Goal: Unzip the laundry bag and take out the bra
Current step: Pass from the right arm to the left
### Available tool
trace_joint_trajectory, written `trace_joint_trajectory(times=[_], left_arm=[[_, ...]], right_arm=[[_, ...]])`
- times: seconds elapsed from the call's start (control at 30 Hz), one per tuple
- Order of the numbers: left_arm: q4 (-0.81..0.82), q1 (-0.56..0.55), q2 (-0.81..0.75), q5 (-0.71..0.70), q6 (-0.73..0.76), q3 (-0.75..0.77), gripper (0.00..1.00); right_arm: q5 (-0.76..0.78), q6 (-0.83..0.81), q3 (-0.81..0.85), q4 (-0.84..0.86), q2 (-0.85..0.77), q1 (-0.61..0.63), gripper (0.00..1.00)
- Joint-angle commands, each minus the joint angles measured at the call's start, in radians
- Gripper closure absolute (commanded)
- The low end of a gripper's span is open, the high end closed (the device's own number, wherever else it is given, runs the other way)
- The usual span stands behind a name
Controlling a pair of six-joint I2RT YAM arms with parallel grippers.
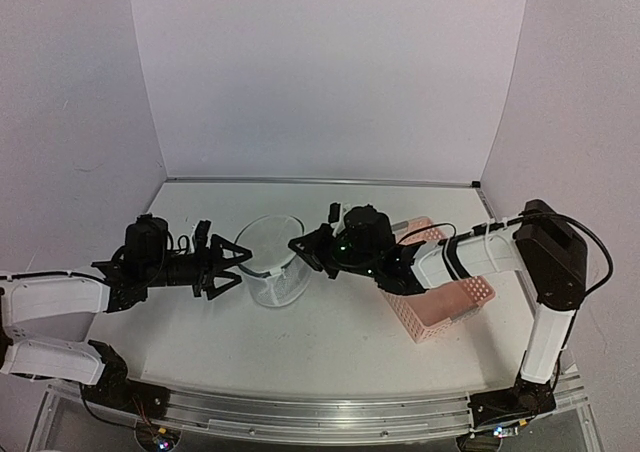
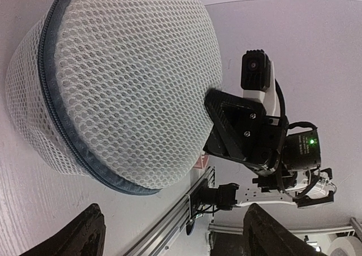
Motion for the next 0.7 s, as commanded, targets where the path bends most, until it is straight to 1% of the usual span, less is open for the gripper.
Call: trace_joint_trajectory(times=[0.0,0.2,0.47,0.67], left_arm=[[0.196,0.000,0.009,-0.022,-0.123,-0.031,0.16],[0.251,-0.006,0.037,-0.036,-0.185,-0.057,0.19],[0.345,-0.010,0.137,-0.023,-0.259,-0.070,0.28],[0.374,-0.010,0.166,-0.033,-0.273,-0.066,0.35]], right_arm=[[0.055,0.043,0.041,0.144,0.009,0.019,1.00],[0.054,0.075,0.052,0.171,0.041,0.030,1.00],[0.028,0.087,0.063,0.209,0.059,0.036,1.00],[0.010,0.092,0.057,0.222,0.061,0.035,1.00]])
